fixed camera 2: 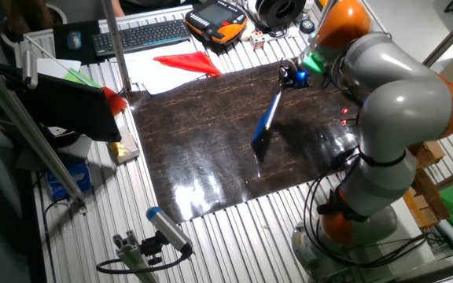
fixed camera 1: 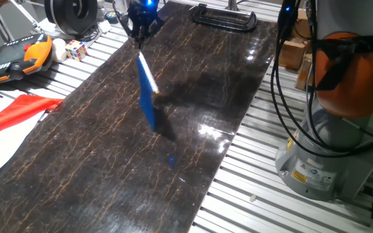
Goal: Wave the flag
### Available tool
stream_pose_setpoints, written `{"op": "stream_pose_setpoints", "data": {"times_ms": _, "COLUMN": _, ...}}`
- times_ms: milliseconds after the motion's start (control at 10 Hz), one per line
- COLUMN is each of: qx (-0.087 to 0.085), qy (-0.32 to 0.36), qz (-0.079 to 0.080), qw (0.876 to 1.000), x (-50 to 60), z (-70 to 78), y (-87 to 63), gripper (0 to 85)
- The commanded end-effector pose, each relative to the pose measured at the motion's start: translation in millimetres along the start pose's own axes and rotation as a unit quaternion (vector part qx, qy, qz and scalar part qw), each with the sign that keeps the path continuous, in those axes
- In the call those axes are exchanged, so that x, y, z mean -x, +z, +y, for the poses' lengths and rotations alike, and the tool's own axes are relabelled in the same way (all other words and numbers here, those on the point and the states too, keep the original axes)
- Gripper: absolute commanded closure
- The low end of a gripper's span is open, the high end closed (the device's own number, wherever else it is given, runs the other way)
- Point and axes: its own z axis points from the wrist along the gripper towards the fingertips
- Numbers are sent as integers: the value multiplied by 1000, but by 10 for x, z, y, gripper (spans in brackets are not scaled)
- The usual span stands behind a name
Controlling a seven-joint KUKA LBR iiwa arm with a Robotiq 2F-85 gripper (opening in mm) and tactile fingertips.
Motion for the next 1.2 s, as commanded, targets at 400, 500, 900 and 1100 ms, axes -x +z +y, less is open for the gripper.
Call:
{"op": "stream_pose_setpoints", "data": {"times_ms": 400, "qx": -75, "qy": 176, "qz": -54, "qw": 980, "x": 29, "z": -3, "y": -11, "gripper": 633}}
{"op": "stream_pose_setpoints", "data": {"times_ms": 500, "qx": -83, "qy": 168, "qz": -48, "qw": 981, "x": 30, "z": -4, "y": -15, "gripper": 570}}
{"op": "stream_pose_setpoints", "data": {"times_ms": 900, "qx": -143, "qy": -93, "qz": 53, "qw": 984, "x": -114, "z": -104, "y": -304, "gripper": 657}}
{"op": "stream_pose_setpoints", "data": {"times_ms": 1100, "qx": -149, "qy": -203, "qz": 97, "qw": 963, "x": -153, "z": -131, "y": -361, "gripper": 810}}
